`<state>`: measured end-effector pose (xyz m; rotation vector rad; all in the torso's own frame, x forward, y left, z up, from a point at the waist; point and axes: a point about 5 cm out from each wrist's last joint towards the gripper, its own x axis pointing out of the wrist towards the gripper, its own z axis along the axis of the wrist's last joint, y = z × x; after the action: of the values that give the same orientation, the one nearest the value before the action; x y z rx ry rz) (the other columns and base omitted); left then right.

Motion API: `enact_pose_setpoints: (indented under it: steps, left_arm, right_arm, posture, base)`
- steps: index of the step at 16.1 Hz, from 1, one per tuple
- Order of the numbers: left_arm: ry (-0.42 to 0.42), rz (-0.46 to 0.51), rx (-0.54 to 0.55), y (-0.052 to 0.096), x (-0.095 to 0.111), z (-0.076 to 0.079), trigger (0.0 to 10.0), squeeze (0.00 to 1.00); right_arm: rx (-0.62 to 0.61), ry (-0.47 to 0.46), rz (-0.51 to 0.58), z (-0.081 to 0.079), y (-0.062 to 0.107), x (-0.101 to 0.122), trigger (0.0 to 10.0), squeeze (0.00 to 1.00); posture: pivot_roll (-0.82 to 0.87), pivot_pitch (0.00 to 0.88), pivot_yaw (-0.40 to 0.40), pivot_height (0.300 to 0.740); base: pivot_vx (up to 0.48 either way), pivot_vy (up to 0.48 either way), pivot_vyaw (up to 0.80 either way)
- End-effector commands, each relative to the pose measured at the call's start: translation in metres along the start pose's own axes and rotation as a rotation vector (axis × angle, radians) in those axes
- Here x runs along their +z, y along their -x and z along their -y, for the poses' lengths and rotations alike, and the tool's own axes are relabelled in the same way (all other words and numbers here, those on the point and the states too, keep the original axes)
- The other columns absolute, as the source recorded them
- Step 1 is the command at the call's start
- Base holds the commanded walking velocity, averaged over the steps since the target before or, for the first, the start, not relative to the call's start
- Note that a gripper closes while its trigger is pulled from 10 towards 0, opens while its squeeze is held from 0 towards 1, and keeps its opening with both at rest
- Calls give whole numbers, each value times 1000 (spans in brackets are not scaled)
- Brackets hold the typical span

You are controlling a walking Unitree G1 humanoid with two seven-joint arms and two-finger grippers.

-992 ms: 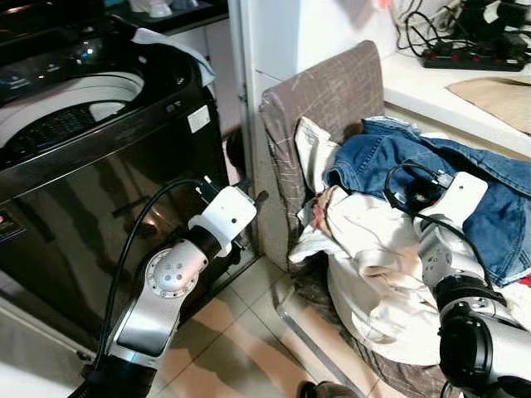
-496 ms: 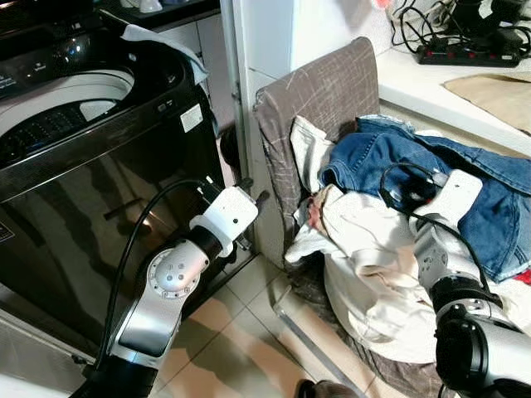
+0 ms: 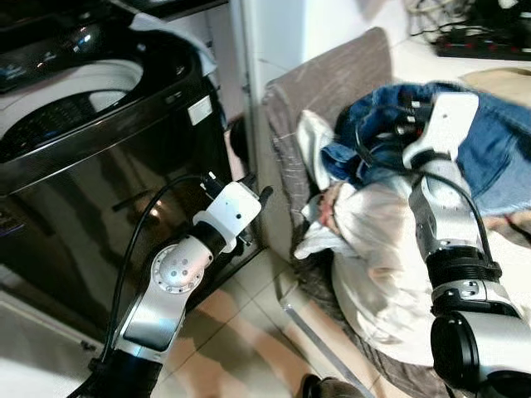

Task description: Clothes washing

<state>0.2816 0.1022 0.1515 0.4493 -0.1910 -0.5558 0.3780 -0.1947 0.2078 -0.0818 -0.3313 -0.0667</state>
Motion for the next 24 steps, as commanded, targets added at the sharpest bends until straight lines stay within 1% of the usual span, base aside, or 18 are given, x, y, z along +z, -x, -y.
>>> enact_pose_setpoints:
  steps: [1,2,4,5,6,7,8,9,10,11,14,17,21,24]
  left_arm:
    - [-16,5,7,-2,1,-2,10000,0]
    - [-16,5,8,-2,1,-2,10000,0]
    - [-2,2,14,-2,0,-2,10000,0]
    - [29,-12,49,-3,-1,-5,10000,0]
    - [129,-37,134,-4,-3,-10,10000,0]
    - [160,-44,157,-5,-4,-12,10000,0]
    - [178,-42,158,-4,-3,-10,10000,0]
    - [181,-42,145,-4,-3,-4,10000,0]
    - [181,-41,141,-4,-3,-3,10000,0]
    - [183,-40,144,-4,-3,-3,10000,0]
    - [189,-47,171,-6,-2,-5,10000,0]
    - [191,-52,181,-6,-2,-5,10000,0]
    - [187,-53,179,-6,-2,-4,10000,0]
    - [186,-55,178,-6,-2,-5,10000,0]
  right_arm:
    - [70,7,68,-14,-4,17,0,0]
    - [124,6,87,-24,-3,23,0,0]
    - [194,14,117,-39,1,29,0,0]
    - [224,1,128,-47,4,29,0,0]
    - [260,-25,108,-57,11,22,0,0]
    - [271,-36,100,-60,13,20,0,0]
    - [274,-40,89,-60,15,18,0,0]
    - [283,-20,82,-61,17,17,0,0]
    - [307,-5,113,-64,17,24,0,0]
    - [331,-8,145,-69,17,32,0,0]
    - [369,-29,171,-76,18,38,0,0]
    - [375,-40,145,-77,21,34,0,0]
    - [389,-71,163,-81,22,38,0,0]
    - [388,-70,154,-81,22,36,0,0]
  posture:
    - [-20,25,33,740]
    - [-18,20,31,740]
    - [-17,17,29,740]
    - [-16,16,27,740]
    - [-12,17,24,740]
    - [-12,17,24,740]
    - [-11,21,21,740]
    - [-10,23,20,740]
    - [-10,24,19,740]
    - [-10,24,19,740]
    - [-12,27,18,740]
    - [-8,29,16,740]
    - [-7,31,15,740]
    - [-7,31,15,740]
  base:
    - [0,0,0]
    - [0,0,0]
    - [0,0,0]
    - [0,0,0]
    - [0,0,794]
    - [0,0,794]
    - [0,0,769]
    - [0,0,744]
    - [0,0,738]
    - [0,0,725]
    - [0,0,719]
    - [0,0,708]
    - [0,0,705]
    - [0,0,702]
